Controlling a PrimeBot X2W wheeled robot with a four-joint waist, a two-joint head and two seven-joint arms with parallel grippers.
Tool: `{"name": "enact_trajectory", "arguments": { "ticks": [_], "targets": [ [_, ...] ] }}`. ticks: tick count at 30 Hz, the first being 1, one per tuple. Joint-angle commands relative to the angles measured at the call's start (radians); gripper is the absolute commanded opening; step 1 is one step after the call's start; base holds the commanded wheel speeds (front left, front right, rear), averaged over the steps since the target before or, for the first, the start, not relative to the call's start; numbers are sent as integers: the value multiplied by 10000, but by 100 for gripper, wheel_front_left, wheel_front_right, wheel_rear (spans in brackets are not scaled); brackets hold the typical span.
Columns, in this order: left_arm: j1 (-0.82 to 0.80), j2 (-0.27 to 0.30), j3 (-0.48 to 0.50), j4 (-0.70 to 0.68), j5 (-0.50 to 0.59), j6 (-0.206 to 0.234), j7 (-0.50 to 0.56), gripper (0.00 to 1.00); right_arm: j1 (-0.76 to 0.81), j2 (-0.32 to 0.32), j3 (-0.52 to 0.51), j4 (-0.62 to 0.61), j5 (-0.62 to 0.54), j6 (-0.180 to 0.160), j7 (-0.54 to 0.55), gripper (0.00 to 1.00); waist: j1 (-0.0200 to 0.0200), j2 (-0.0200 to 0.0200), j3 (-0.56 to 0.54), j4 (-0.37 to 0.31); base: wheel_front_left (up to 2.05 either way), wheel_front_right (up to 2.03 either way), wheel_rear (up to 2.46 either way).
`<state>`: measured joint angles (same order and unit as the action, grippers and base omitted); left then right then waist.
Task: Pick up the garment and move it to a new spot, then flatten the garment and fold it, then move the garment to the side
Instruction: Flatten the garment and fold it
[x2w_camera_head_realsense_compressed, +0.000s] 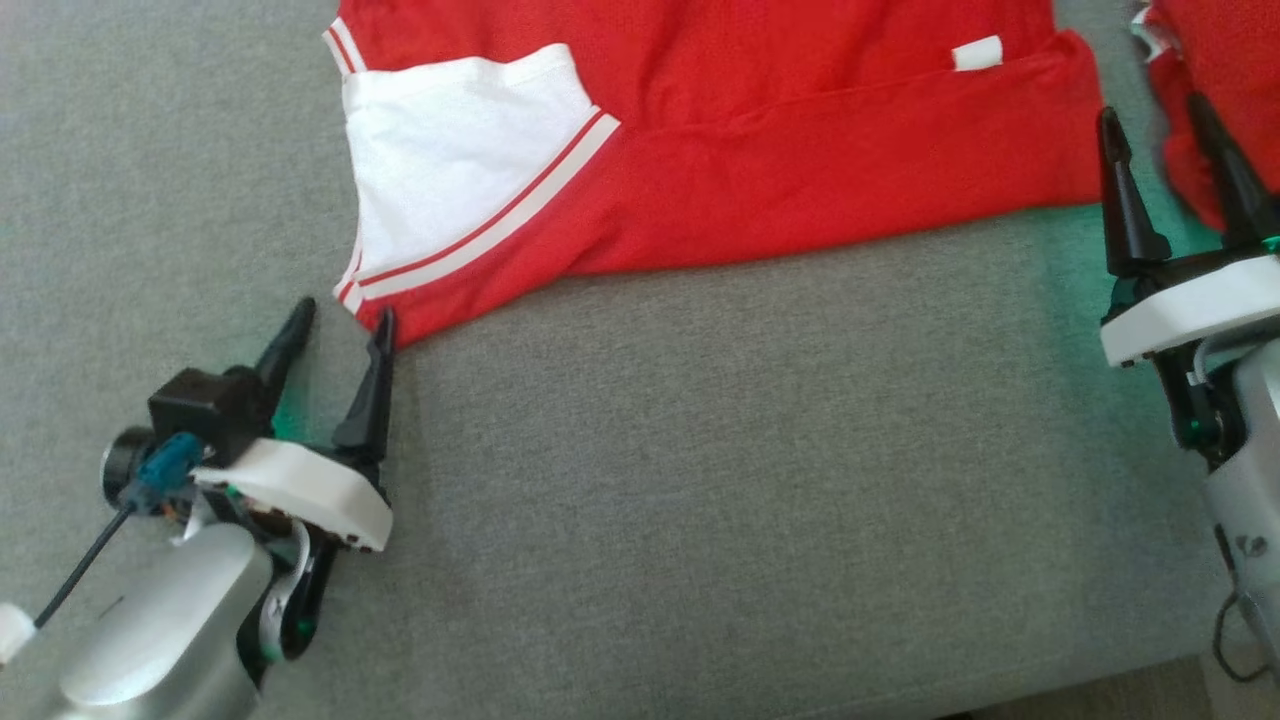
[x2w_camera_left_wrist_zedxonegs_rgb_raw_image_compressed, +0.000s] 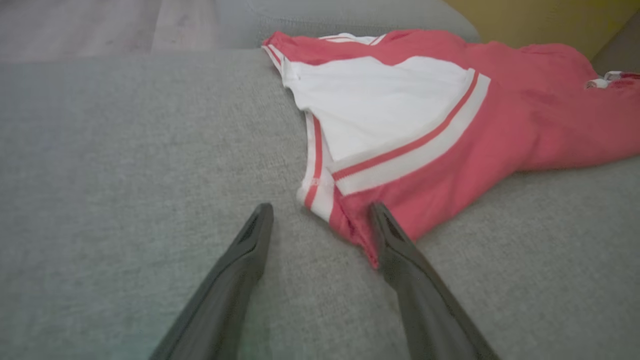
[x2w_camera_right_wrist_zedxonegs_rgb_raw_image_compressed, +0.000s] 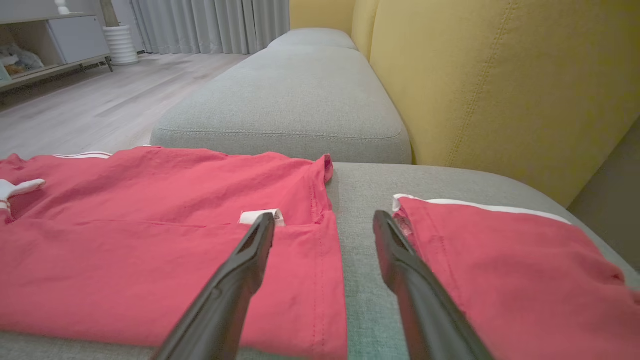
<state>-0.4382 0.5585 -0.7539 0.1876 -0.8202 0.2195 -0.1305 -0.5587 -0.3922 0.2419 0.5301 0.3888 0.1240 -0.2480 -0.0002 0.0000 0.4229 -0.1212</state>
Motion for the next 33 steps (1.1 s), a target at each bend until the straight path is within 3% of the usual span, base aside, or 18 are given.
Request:
{"name": "enact_trajectory", "arguments": {
  "ticks": [1,7,8,9,10,21,23,25,26,33],
  "targets": [
    [-111,224,362,-197,-88,-21,96,100,199,-143,96,-175,86,67,-116,100,2,0,-28,-43,0,0,0],
    [-86,265,-36,-185,-398,-513,906,98,236,-184,155,34,159,67,-131,100,2,0,-93,-119,0,0,0],
    [-96,289,-60,-198,-411,-559,953,64,238,-182,171,72,161,67,-132,100,2,0,-98,-119,0,0,0],
    [-103,300,-62,-232,-432,-611,950,15,244,-167,185,134,186,67,-133,100,2,0,-105,-112,0,0,0],
    [-103,330,-68,-298,-452,-697,937,0,253,-146,207,223,233,67,-133,100,2,0,-111,-98,0,0,0],
    [-232,763,248,-896,-394,-864,473,0,-210,44,354,1794,1053,67,547,100,2,0,18,247,0,0,0],
    [-262,820,281,-957,-379,-867,442,0,-365,143,414,2019,1369,67,704,61,2,0,50,277,0,0,0],
    [-281,869,297,-1001,-366,-870,427,0,-504,192,553,2219,1671,67,910,7,2,0,58,308,0,0,0],
    [-286,883,303,-1016,-369,-877,420,0,-553,198,673,2282,1812,67,1027,0,2,0,52,323,0,0,0],
    [-231,883,281,-1069,-382,-916,322,0,-547,-99,1244,2358,2456,67,1239,0,2,0,-113,448,0,0,0]
  ]
}}
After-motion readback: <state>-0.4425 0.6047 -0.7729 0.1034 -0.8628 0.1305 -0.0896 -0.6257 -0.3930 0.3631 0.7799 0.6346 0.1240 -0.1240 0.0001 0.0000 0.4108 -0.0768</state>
